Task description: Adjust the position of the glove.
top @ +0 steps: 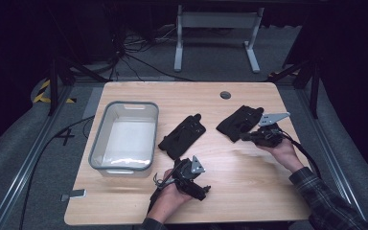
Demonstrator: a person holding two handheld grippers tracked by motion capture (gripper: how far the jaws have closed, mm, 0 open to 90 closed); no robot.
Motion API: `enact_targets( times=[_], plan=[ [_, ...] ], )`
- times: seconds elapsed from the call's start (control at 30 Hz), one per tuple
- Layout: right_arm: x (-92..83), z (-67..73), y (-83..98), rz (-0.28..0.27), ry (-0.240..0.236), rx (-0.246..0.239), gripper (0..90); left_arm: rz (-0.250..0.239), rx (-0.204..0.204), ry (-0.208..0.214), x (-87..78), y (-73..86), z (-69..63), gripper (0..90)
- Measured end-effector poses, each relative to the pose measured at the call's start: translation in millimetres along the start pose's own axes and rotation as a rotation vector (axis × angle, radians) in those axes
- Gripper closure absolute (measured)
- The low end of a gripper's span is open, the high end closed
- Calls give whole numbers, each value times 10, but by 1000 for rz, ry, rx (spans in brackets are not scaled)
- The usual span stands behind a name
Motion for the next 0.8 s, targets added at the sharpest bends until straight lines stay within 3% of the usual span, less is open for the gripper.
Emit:
enact_targets(
  times=[0.33,0.8],
  plan=[
    [265,-120,-27,25,19,-9,900,0,0,0,0,0,0,1],
    [444,-186,94,82,25,-7,900,0,0,-1,-1,0,-1,1]
  ],
)
Point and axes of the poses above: each handheld gripper's, and its own axes: x roughly forward along the jaws, y roughly out of its underside, z roughly to its left, the point moved 6 cm from there along x, roughly forward along the jaws, and after that the axes turned 8 degrees about -z, right-handed, at the moved point
